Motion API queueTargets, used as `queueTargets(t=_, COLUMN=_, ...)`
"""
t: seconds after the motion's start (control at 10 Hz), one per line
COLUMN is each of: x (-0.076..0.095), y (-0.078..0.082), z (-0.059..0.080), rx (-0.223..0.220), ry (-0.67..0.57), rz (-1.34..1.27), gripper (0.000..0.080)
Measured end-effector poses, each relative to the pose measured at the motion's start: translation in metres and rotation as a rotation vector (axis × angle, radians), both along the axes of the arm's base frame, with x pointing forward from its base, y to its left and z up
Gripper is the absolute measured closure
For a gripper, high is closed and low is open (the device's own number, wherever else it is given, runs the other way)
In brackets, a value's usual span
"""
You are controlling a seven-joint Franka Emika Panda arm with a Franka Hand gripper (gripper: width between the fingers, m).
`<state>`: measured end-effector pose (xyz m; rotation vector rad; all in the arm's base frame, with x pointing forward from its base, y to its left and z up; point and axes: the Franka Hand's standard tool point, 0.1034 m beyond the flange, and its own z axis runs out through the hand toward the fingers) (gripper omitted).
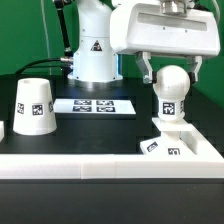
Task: Assemble lamp
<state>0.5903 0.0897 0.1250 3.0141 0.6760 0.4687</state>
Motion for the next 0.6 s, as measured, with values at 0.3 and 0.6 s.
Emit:
queueTargets(t=0.3, x=0.0014, y=0.0025, z=-0.0020, rx=-0.027, ry=0.178, rz=0.000, gripper=0.0101)
queueTargets(t=0.6, x=0.0049, y=0.0000, z=-0.0045, rx=-0.026, ry=0.167, rz=0.003, gripper=0.0101)
